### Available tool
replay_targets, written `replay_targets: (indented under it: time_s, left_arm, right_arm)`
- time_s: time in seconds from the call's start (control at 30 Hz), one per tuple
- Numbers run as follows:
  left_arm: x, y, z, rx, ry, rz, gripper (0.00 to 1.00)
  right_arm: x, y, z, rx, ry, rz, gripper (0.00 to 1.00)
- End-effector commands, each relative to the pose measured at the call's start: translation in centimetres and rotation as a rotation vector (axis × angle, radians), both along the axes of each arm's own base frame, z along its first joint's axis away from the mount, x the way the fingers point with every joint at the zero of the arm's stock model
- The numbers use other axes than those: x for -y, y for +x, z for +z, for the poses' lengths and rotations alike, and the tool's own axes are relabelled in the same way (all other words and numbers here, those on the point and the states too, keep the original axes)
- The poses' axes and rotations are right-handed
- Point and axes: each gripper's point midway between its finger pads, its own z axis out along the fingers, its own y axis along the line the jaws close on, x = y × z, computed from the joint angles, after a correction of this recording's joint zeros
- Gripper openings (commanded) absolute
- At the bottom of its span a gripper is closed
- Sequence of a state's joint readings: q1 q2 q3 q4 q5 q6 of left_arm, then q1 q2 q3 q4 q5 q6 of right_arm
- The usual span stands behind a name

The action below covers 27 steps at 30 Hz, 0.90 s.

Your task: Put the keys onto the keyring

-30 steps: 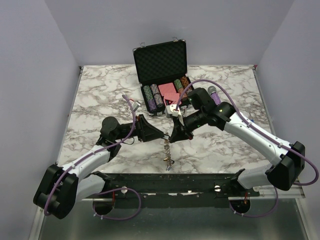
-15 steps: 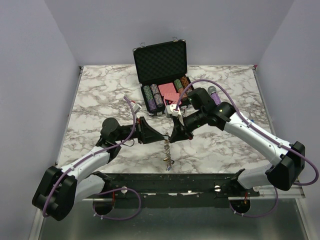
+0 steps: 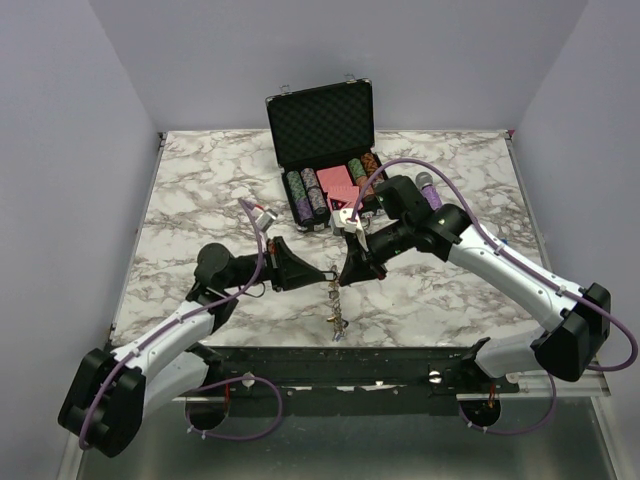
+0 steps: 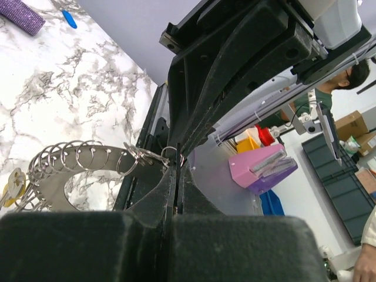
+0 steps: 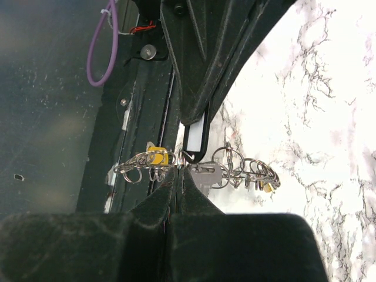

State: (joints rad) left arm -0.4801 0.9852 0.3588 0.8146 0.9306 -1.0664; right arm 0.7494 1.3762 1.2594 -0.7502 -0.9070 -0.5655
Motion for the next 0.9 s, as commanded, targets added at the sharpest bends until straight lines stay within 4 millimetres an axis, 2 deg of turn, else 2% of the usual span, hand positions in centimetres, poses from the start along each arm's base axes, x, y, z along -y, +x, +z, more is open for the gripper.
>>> replay_targets:
  time_s: [0.0,0.43,0.87]
  left_arm:
    - [-0.6,-0.1,0.1,-0.014,-0.044,0.067,0.0]
    - [-1.9,-0.2,-1.4,-0.053,-0.057,0.178,0.0]
    - [-2.4,-1.5,-2.5,-0.015,-0.033,0.163,0.0]
  right_arm:
    - [-0.2,-0.3,1.6,0.024,0.055,0.011,0.0]
    - [0.0,0.2,1.8,-0.007,0.065,-0.029,0.0]
    - [-0.3,1.9,1.7,-0.093,0.07,-0.129,0.0]
